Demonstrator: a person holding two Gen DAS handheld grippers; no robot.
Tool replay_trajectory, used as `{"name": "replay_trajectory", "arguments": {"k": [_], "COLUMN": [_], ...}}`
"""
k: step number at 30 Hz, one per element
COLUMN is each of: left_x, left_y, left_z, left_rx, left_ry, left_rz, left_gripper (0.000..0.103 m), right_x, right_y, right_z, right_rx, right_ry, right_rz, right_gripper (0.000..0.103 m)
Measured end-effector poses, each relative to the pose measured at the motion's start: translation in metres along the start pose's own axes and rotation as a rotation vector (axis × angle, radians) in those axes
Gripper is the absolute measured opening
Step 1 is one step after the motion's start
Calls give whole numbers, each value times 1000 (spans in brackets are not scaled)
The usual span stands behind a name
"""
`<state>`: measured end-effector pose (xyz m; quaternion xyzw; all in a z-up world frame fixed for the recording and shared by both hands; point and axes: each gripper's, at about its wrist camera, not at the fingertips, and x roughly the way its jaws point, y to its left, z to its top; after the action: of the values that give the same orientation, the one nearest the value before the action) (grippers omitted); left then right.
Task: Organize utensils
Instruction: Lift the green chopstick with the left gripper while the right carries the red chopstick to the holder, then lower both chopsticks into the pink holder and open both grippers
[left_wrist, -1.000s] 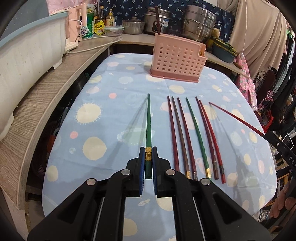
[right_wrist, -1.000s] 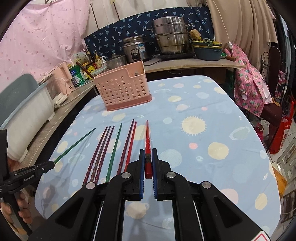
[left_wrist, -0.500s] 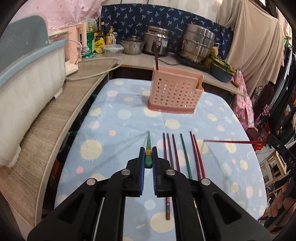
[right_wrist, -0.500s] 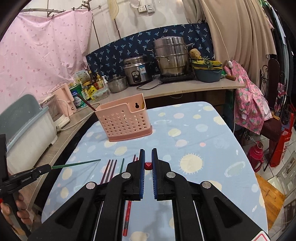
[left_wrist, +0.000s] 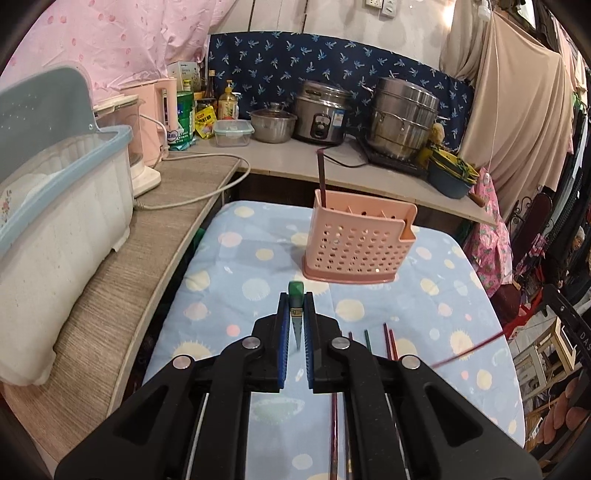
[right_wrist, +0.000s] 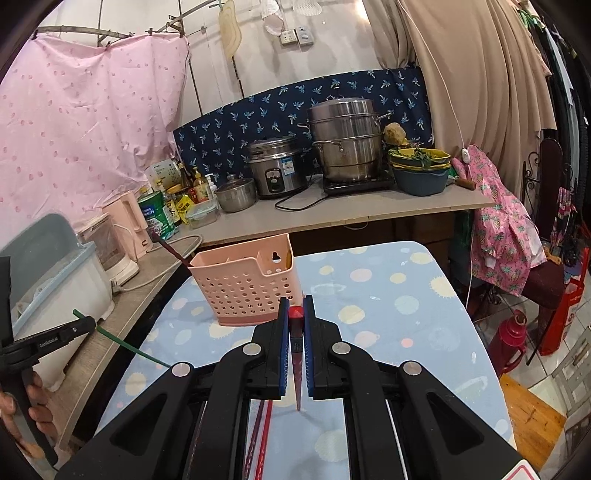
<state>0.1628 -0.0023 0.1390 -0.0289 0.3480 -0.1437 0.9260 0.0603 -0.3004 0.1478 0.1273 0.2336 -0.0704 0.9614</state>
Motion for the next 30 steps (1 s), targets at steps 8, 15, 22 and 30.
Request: {"name": "replay_trajectory", "arguments": {"k": [8,15,22,30], "left_x": [6,14,14,6], "left_y": [-1,-8,-14,-30], "left_z": [25,39,67,115], "left_rx": [-26,-33,-44,-27], "left_ry": [-12,-8,-29,-129], "left_rz": [-21,-58,-82,-75], "left_gripper": [7,7,7,7], "right_x": [15,25,36,46], "right_y": [2,-2,-4,8], "right_z": [22,42,72,118], "right_rx": [26,39,58,50], "right_ry": [-6,-14,-44,-116], "right_rz": [35,46,50,53], "right_gripper": [7,7,7,7]}}
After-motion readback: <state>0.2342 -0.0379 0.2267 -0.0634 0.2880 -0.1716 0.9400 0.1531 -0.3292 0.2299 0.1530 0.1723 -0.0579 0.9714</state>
